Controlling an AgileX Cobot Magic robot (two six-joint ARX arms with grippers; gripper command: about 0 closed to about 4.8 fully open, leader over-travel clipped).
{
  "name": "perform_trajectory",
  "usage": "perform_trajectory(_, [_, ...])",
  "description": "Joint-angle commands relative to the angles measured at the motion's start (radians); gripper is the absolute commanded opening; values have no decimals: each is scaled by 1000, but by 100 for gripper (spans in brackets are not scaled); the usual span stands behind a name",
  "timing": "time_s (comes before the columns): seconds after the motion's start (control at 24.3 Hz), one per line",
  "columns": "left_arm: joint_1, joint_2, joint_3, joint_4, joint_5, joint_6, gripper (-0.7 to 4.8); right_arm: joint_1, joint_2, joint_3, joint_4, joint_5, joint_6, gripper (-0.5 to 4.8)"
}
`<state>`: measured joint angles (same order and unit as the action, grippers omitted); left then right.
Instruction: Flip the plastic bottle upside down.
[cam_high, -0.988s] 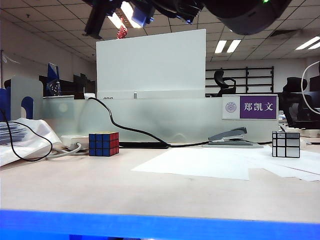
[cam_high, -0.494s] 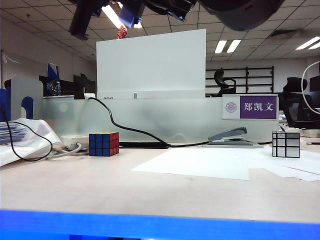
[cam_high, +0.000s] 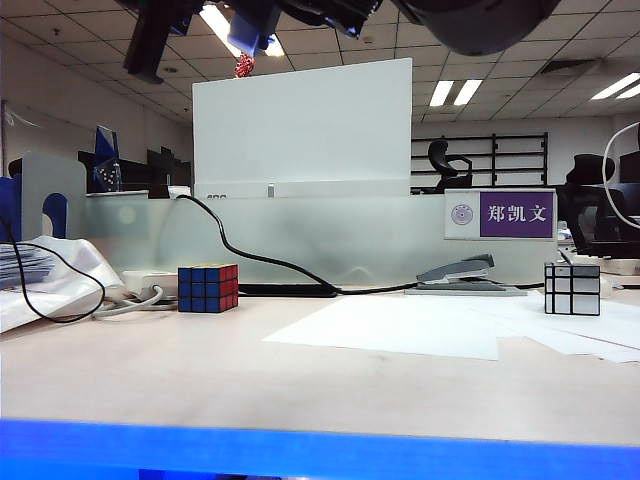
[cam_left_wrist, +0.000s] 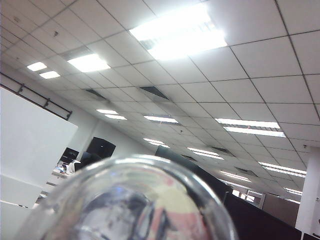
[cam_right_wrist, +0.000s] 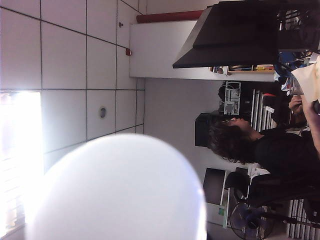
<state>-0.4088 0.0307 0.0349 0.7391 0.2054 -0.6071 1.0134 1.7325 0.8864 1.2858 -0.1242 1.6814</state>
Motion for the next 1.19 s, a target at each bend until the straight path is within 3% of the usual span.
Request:
perform_trajectory(0.04, [-2,2,6,18,16,-11,88,4,-3,5,31,-23,13,-6])
perform_trajectory(0.25, [-1,2,34,13,16,-10,-4,4,-3,5,31,-24,13,-5])
perform_trajectory(0.33, [-1,2,63,-6,14,-6,-5,4,-3,5,31,-24,13,16])
perform_trajectory(0.41, [-1,2,93,-50,3,8,-5,4,-3,5,31,-24,4,182])
perform_trajectory(0.45, [-1,2,108,-77,3,16,-6,4,-3,5,32,-24,-14,317])
perform_trajectory(0.7, [-1,2,133,-139,18,31,-5,-40,-4,6,118,-5,-39,431])
perform_trajectory(0.82, [-1,2,172,-215,50,81,-5,-80,-6,7,129,-14,-42,442])
perform_trajectory(0.99, [-1,30,272,-419,79,213,-6,-172,-19,30,130,-212,-136,430])
perform_trajectory(1.11, [-1,152,373,-538,137,309,-6,-274,-109,30,126,-452,-373,292])
perform_trajectory(1.19, [-1,264,443,-599,167,369,-6,-339,-175,29,125,-554,-431,263])
